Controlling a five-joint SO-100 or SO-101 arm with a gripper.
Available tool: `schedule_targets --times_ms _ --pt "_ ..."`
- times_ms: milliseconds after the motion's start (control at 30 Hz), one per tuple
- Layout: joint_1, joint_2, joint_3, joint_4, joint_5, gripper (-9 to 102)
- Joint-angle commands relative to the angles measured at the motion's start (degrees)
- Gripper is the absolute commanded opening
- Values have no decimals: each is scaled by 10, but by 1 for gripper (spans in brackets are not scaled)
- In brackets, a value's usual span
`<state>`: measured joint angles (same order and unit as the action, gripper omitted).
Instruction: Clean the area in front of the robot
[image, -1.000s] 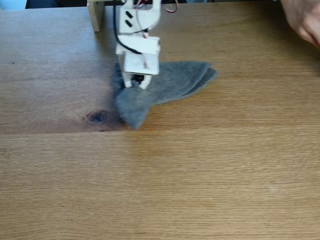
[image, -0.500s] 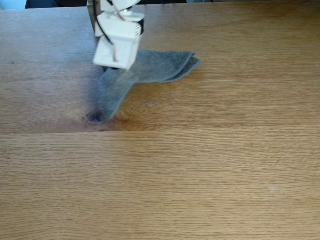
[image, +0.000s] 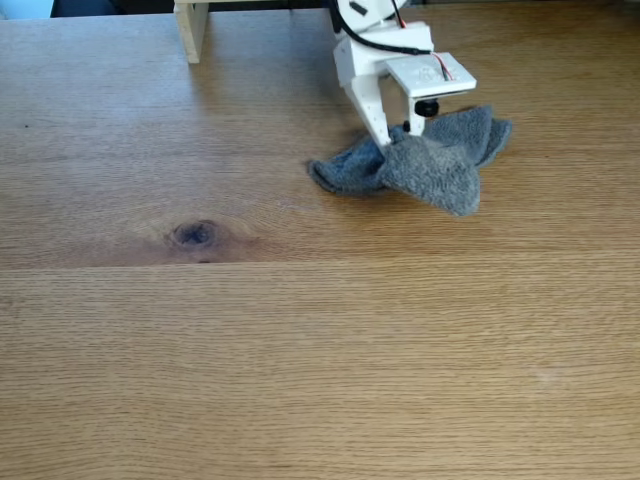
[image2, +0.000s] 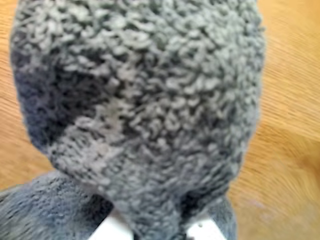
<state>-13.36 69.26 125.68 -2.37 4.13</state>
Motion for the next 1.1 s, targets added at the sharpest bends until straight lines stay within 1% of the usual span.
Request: schedule_targets --times_ms 0,67,300,400,533,667,767,900,967,1067 --pt "2 -77 -23 -134 -46 0" --pt "14 -124 -23 -180 -76 0" --pt "108 -214 -25 -278 -146 0" --pt "156 -231 -57 -264 -167 0" --pt "231 -260 -156 -186 -185 0" --pt "303 -296 -266 -80 -207 0" --pt "352 -309 -321 -9 -229 0" --pt "405 -292 -327 90 -251 0" --pt "415 -263 -315 175 -265 0" --pt "399 -205 -281 283 -282 0"
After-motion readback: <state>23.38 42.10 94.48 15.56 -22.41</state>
